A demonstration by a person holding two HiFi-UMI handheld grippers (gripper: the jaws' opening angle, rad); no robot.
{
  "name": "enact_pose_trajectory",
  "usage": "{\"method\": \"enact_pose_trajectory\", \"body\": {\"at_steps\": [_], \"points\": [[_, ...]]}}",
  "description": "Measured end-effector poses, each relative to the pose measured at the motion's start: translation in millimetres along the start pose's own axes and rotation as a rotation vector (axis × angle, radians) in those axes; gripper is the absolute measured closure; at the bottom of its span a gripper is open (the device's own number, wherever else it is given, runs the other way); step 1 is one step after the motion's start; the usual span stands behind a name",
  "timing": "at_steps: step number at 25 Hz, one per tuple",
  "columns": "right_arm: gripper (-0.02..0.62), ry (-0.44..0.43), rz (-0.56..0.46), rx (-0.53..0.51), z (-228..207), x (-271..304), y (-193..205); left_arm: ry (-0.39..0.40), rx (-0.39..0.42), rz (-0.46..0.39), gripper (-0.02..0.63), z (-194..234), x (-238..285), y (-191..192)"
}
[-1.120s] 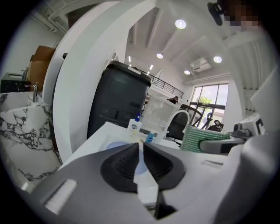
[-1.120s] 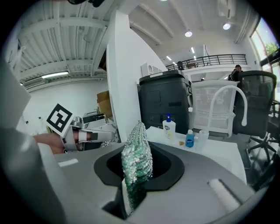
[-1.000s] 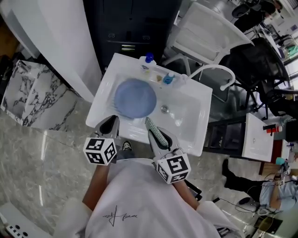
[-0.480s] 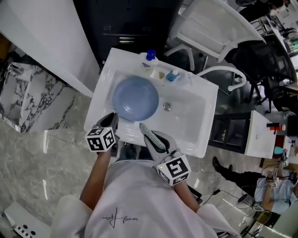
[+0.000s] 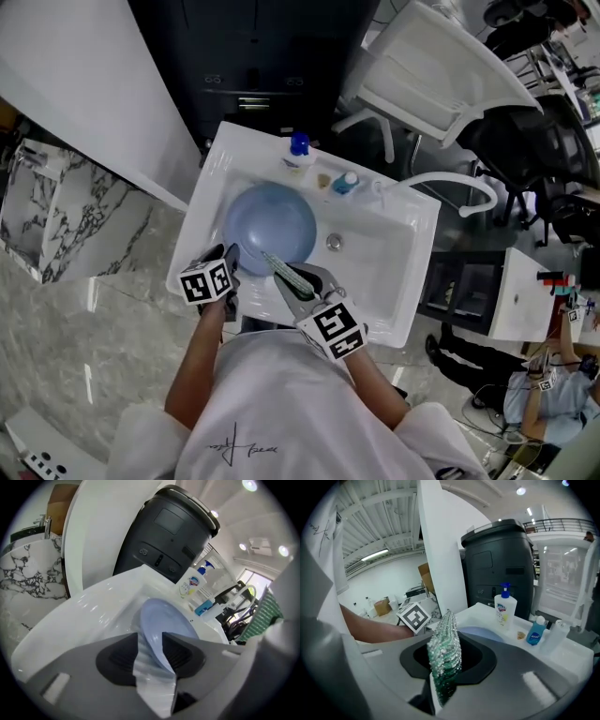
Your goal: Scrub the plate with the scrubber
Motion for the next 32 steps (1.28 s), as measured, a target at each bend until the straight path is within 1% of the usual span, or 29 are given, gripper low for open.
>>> {"method": "enact_pose_trajectory", "body": {"at_steps": [1,4,8,10,12,13,16,18,21,23,27,30,32], "points": [[0.543,-0.017,0.028,0.006,-5.3,6.8,-0.4,-0.003,-0.009,0.012,0.437,1.1,3.9,1.1],[0.545,-0.069,0.076,0.031,-22.5,29.3,-4.5,-0.022,-0.016,0.036,0.437,4.9,13.3,-0.1],[0.545,-0.174,0.164,0.025,-41.8,58.6,-11.1,-0.051,-0.009,0.046,0.439,7.8,21.6,-6.5],[0.545,-0.205,0.241,-0.016,-47.6,75.6,-12.2,-0.083,-0.002,0.054,0.439,12.3,24.0,-10.3],[0.543,-0.223,0.337,-0.056,-52.1,93.7,-9.3,-0.105,0.006,0.065,0.478,15.6,25.8,-12.3],[0.543,-0.24,0.38,-0.058,-54.2,102.7,-7.2,-0.109,0.007,0.07,0.495,16.5,27.0,-12.9],[0.541,-0.304,0.474,-0.031,-59.0,128.1,-1.8,-0.105,-0.018,0.074,0.506,19.1,31.3,-14.0],[0.541,-0.33,0.542,-0.02,-61.4,144.4,2.0,-0.099,-0.045,0.075,0.512,20.5,33.0,-14.3],[0.541,-0.343,0.647,-0.018,-64.5,169.2,8.5,-0.097,-0.055,0.075,0.514,21.5,32.1,-14.8],[0.541,-0.348,0.694,-0.004,-67.3,184.2,12.4,-0.101,-0.055,0.077,0.516,22.2,31.2,-15.0],[0.541,-0.358,0.718,0.046,-74.4,207.8,9.3,-0.104,-0.042,0.091,0.522,21.2,33.7,-15.4],[0.541,-0.343,0.734,0.036,-71.5,221.2,7.8,-0.09,-0.019,0.126,0.532,20.1,35.2,-15.9],[0.541,-0.327,0.753,0.026,-70.2,227.3,8.3,-0.089,-0.019,0.14,0.543,20.7,35.3,-16.0]]}}
Point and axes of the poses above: the fingertips, and each gripper's own axes: x forward along the fingers, z to its left, y out of its underside, the point moved 9 cm from there along -x, backward along the fingers, and after that the axes turned 9 degrees about x, right-handed, at the moved point
